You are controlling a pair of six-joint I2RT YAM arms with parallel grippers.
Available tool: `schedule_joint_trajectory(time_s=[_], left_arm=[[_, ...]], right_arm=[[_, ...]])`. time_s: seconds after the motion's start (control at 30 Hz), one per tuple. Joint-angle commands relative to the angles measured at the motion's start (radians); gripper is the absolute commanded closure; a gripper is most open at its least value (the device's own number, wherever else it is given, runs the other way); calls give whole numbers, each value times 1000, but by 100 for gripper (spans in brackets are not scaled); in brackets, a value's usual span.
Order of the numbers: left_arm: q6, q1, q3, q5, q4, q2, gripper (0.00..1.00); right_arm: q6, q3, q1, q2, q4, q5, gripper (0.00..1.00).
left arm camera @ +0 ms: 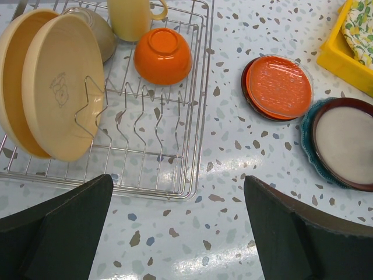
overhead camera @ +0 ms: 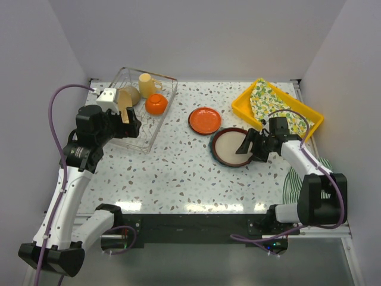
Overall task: Unload the mixed dishes from the dish rack
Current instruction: Place the plate at the center of the board.
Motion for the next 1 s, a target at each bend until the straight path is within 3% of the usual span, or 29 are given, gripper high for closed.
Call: schedule_joint_trajectory(time_s=[0.0,0.13,0.5,0.97], left_arm=[[12,-6,5,12,29,0,0],[15,-7,2,9,30,5,0],[23,-6,7,0,23,3,0],[23,-6,8,-11,9,-9,0]], right_arm=[[-38,88,7,-100,-52,159,25],[-67,119,8,-137,-103,275,23],[-83,122,7,-27,-69,321,23],[-83,138,60,94,-2,237,21]])
